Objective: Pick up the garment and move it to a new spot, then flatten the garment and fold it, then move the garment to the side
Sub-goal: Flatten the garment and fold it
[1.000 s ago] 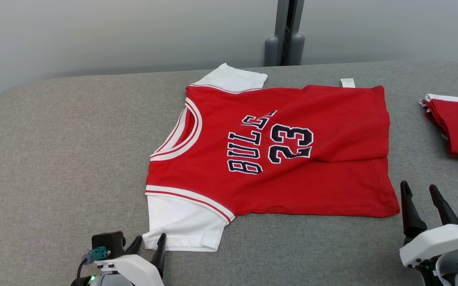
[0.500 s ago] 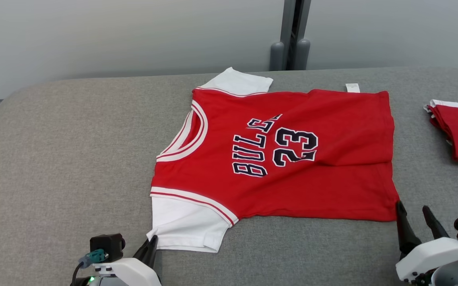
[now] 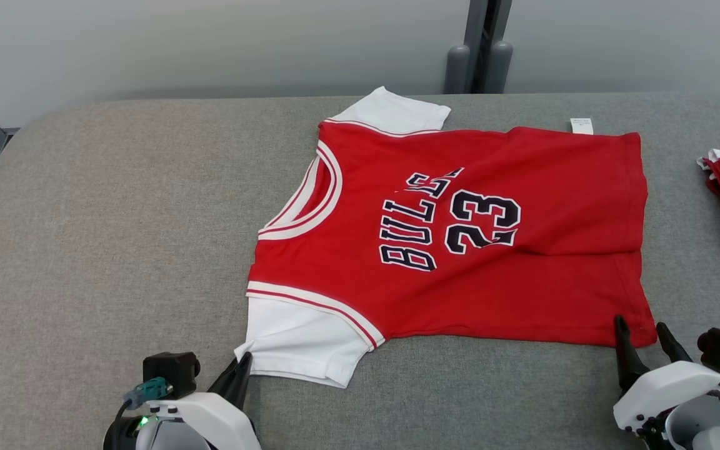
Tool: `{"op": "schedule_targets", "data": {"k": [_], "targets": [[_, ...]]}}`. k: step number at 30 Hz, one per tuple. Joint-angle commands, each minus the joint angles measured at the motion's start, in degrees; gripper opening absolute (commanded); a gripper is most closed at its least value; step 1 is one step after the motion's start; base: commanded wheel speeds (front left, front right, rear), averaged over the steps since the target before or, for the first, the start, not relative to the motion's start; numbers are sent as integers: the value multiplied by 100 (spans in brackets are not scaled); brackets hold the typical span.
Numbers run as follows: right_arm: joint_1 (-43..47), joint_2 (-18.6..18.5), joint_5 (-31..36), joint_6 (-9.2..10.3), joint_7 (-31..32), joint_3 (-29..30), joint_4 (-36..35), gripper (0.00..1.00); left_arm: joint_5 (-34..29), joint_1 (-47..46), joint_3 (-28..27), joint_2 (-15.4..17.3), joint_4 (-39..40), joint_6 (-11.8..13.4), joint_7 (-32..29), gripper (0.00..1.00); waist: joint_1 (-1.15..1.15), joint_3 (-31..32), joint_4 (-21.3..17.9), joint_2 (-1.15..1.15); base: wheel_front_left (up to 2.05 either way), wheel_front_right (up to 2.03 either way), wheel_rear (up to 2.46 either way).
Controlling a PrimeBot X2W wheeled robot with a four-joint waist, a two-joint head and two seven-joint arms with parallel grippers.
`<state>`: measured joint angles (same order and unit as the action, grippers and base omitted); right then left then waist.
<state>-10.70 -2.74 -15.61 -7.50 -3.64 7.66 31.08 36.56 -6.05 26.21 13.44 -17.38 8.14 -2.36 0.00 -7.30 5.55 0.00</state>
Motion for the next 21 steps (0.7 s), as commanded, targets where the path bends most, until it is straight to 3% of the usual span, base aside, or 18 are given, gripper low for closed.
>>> {"op": "schedule_targets", "data": {"k": [1, 7, 8, 10, 21], "targets": [[-89, -33, 46, 2, -60, 20, 66, 100, -38, 8, -8, 45, 29, 28, -7, 0, 0, -42, 4, 0, 0, 0, 0], [-252, -33, 37, 2, -160, 14, 348, 100, -18, -11, -1, 87, 94, 48, -30, 0, 0, -109, 10, 0, 0, 0, 0], [-274, -33, 8, 2, -168, -10, 382, 63, -14, -18, -3, 92, 100, 49, -36, 0, 0, -116, 7, 0, 0, 0, 0], [-298, -33, -3, 2, -201, -68, 425, 0, -13, -38, -2, 103, 111, 64, -37, 0, 0, -128, 0, 0, 0, 0, 0], [-93, -142, -94, 2, -312, -324, 61, 0, 148, 1, -88, 104, 309, 42, 12, 0, 0, 7, -70, 0, 0, 0, 0]]}}
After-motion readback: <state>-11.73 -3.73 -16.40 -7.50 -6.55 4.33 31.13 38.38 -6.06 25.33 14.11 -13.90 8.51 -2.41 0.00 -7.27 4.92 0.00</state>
